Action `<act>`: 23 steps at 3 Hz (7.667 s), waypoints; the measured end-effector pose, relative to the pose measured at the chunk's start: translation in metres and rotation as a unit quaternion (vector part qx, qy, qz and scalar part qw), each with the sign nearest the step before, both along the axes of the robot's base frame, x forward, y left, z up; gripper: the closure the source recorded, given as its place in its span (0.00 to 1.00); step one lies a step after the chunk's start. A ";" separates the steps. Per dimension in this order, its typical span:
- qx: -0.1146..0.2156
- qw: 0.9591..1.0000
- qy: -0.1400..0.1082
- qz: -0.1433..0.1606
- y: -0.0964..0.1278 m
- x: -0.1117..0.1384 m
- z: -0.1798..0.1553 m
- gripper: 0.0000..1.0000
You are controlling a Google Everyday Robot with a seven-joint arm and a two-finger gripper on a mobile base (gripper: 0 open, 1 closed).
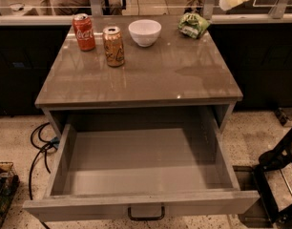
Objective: Place green jalapeno chip bag into top drawer
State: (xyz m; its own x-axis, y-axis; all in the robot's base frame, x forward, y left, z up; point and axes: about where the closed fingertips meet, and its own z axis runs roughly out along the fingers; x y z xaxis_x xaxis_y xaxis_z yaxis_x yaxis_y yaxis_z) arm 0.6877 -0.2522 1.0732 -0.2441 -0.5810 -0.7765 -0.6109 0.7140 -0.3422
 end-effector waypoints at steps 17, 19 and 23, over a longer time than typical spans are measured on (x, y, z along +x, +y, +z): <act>0.161 0.968 0.083 -0.175 0.059 0.255 -0.251 1.00; 0.136 0.972 0.055 -0.182 0.045 0.254 -0.219 1.00; 0.014 0.971 -0.097 -0.219 -0.004 0.207 -0.013 1.00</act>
Offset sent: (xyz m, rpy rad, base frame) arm 0.1492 0.1092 -0.1012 0.3593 -0.0225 -0.1711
